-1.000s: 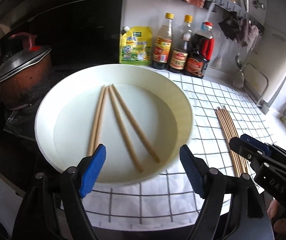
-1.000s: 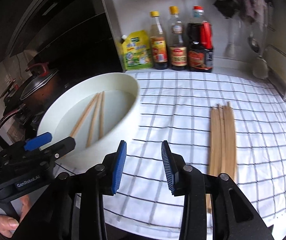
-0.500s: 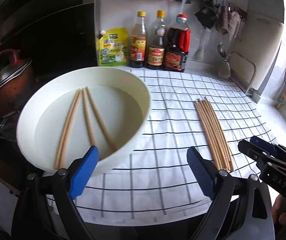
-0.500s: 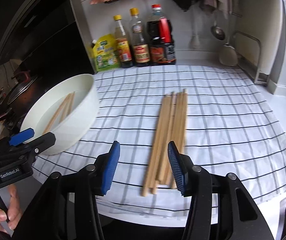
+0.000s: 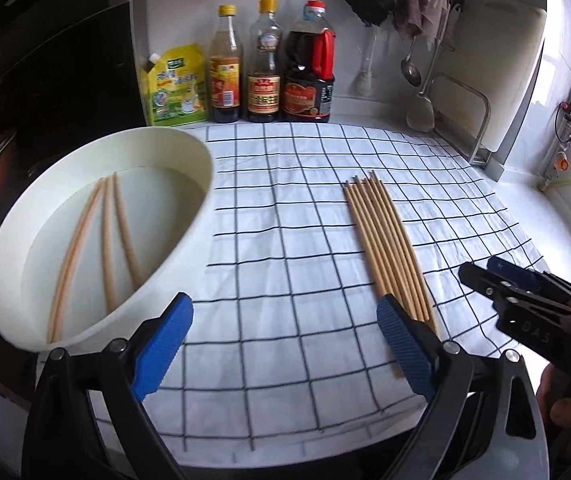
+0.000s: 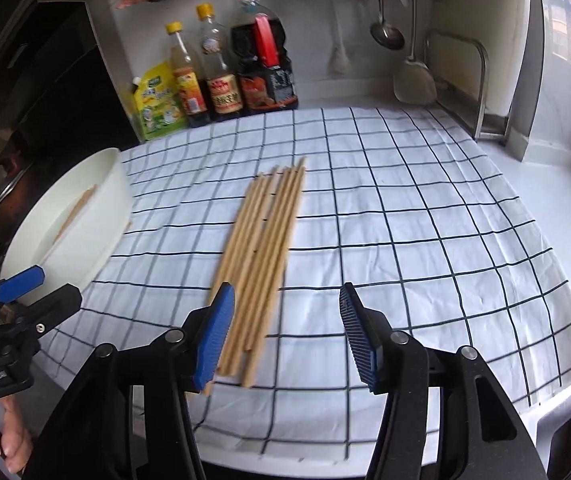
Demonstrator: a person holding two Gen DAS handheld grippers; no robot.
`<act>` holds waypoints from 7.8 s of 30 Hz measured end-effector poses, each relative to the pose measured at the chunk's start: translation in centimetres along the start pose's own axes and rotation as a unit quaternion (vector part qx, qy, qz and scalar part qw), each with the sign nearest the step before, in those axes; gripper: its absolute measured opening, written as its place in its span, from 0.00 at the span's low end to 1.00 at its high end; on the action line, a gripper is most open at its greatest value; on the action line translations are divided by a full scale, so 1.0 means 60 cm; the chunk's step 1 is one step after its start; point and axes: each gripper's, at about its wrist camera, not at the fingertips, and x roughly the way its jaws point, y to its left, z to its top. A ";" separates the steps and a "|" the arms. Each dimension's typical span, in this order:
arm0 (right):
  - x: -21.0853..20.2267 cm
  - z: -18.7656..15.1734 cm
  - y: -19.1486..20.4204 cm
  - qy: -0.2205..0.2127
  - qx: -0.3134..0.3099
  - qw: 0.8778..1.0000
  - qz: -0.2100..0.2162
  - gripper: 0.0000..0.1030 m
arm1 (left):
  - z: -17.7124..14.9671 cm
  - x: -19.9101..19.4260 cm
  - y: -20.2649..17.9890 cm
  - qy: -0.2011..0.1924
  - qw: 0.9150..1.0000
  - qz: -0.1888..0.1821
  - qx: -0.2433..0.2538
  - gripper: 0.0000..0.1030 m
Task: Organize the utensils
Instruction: 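Withdraw the left tool from the basin while the right tool returns to the chopsticks, then position the left tool over the chopstick row while the right tool aligns beside it, then close the left tool on one chopstick while the right tool grasps another, then carry the left tool's chopstick over the basin while the right tool carries its own, then lower the left tool's chopstick into the water while the right tool lowers its own, then open the left tool in the basin while the right tool releases its chopstick, then withdraw the left tool from the basin while the right tool returns to the chopsticks, then position the left tool over the chopstick row while the right tool aligns beside it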
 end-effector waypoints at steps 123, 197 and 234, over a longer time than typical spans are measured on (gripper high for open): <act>0.042 0.138 0.334 -0.039 -0.102 0.984 0.142 0.06 | 0.077 -0.031 0.300 -0.020 0.995 -0.003 -0.096 0.07; -0.033 0.013 0.063 -0.017 -0.019 1.000 0.001 0.34 | 0.015 -0.009 0.085 0.008 0.996 -0.078 -0.045 0.68; 0.099 0.072 -0.019 0.013 -0.020 0.999 0.030 0.35 | 0.018 0.117 -0.046 0.072 0.995 -0.058 -0.025 0.69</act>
